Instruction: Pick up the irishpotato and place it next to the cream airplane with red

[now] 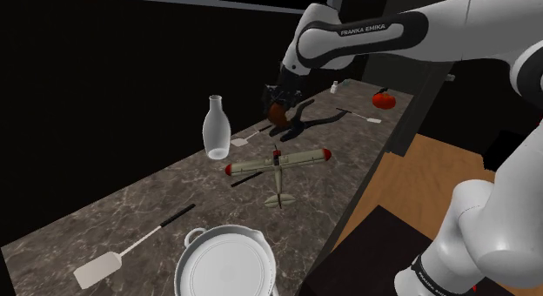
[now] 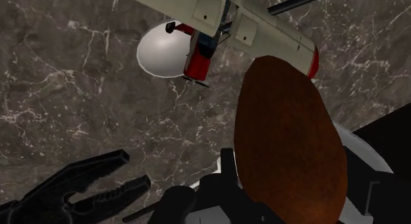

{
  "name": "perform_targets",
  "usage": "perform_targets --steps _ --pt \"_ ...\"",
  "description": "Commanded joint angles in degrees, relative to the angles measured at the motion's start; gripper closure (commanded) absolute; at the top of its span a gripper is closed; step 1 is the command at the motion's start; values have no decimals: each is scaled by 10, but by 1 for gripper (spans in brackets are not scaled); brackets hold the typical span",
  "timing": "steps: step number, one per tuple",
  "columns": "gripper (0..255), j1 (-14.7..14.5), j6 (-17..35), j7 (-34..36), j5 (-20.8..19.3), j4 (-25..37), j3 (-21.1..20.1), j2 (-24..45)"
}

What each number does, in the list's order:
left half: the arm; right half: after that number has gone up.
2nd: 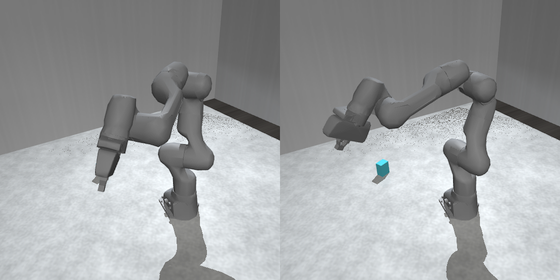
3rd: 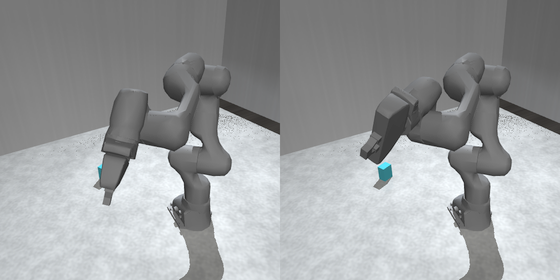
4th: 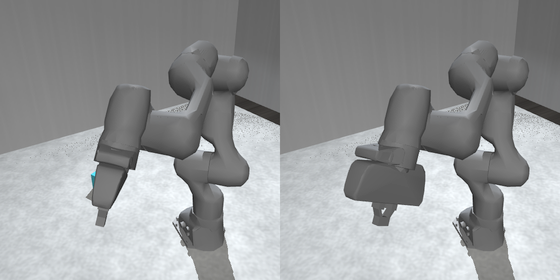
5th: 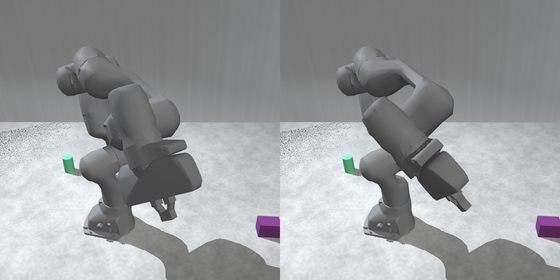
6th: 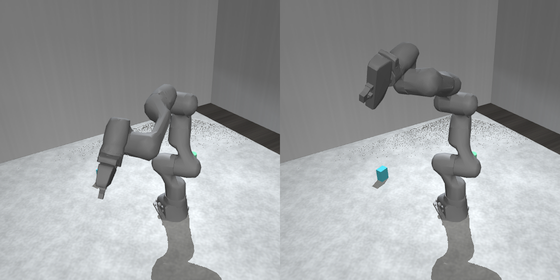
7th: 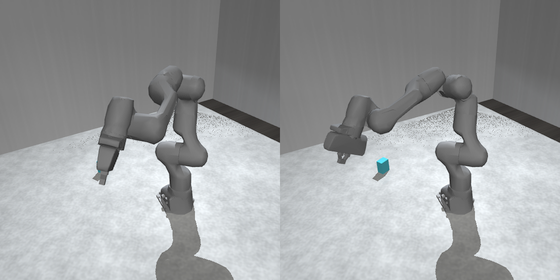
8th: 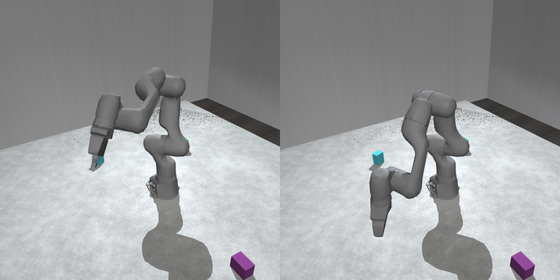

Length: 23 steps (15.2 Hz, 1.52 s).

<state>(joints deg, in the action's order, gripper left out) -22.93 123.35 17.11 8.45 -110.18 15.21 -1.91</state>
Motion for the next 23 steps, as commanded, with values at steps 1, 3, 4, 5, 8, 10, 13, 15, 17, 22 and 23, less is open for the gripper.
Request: perform_targets --steps 1,3,4,5,8,10,13,15,17,22,23 --pt "255 -12 1 29 -4 15 -14 13" --pt "255 -24 1 54 -8 33 -25 28" --pt "255 -30 1 67 -9 43 -31 37" --pt "255 -35 0 79 -11 54 -36 46" --pt "255 -53 -3 116 -17 91 -51 76" --pt "255 -65 -8 140 -22 119 -60 99" --pt "255 -83 -18 174 -28 169 -71 136" --pt "255 -94 -27 196 -33 207 -78 164" --pt "255 -97 -23 201 -34 211 -79 172" --pt "255 -98 14 198 -32 177 -80 176" --pt "255 -98 21 198 -31 171 -80 177"
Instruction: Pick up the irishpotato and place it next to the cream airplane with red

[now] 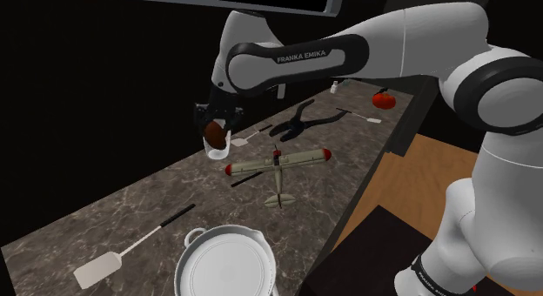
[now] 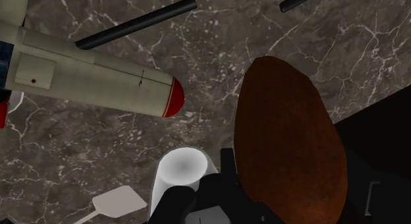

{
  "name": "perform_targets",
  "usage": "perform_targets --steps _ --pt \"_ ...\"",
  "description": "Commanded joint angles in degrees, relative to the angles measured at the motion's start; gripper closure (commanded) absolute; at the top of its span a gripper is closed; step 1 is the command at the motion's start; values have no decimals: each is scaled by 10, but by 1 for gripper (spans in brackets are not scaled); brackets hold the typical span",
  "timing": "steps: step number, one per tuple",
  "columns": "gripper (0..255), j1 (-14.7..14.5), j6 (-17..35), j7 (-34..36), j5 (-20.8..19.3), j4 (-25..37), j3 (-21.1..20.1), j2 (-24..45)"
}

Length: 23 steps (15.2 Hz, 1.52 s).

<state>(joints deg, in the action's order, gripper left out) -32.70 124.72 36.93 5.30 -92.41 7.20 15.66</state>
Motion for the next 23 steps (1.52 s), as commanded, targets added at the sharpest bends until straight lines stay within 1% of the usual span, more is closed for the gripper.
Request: perform_targets --steps 1,12,23 --pt "255 0 15 -1 1 -12 0 2" --pt "255 1 92 -9 9 -68 -3 23" --pt "255 3 164 -19 19 -107 -8 57"
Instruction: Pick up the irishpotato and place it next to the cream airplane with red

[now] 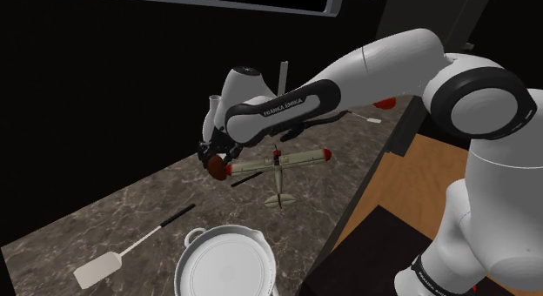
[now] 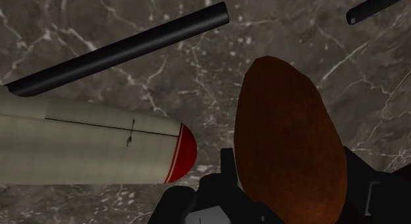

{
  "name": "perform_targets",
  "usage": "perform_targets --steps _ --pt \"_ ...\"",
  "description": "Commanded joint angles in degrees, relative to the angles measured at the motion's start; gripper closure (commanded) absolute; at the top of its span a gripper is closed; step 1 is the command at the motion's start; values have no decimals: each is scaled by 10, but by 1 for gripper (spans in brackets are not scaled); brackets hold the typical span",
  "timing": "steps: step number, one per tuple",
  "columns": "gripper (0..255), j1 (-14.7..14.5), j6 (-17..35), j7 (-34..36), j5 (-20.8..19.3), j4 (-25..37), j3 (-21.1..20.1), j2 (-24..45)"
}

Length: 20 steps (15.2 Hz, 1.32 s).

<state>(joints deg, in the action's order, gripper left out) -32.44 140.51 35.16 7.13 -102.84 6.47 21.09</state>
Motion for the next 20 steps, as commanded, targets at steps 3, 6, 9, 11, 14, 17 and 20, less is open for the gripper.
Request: perform_targets --steps 3,6,9,11,14,17,20 --pt "255 1 25 -4 5 -10 -2 14" --pt "255 3 43 -7 8 -17 -4 27" --pt "255 3 51 -9 10 -19 -5 32" --pt "255 3 51 -9 10 -19 -5 32" --pt "255 3 51 -9 10 -19 -5 32" --pt "0 3 51 -9 10 -19 -5 32" --pt "0 3 51 -9 10 -19 -5 32"
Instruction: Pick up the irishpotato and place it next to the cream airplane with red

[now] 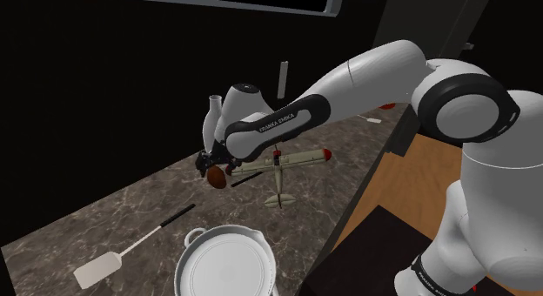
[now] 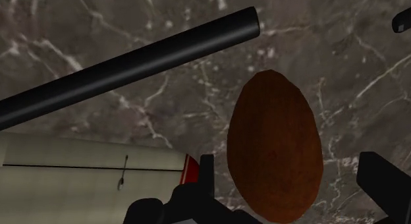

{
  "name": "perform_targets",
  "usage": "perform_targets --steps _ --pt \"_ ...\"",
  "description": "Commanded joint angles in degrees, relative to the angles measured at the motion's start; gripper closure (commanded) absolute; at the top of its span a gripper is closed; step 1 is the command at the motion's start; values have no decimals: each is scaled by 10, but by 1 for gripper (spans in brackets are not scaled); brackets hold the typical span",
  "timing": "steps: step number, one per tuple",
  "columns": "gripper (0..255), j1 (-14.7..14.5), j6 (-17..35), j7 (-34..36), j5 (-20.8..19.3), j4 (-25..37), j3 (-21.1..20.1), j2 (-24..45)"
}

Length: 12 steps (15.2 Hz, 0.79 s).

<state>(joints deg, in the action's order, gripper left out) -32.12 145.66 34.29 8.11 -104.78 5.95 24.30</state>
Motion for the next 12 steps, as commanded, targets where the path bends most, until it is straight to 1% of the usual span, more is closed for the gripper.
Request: perform_targets --steps 1,4,12 --pt "0 -1 -11 2 -3 -5 2 -16" --pt "0 -4 -44 7 -11 -15 7 -59" --pt "0 -4 -44 7 -12 -15 7 -59"
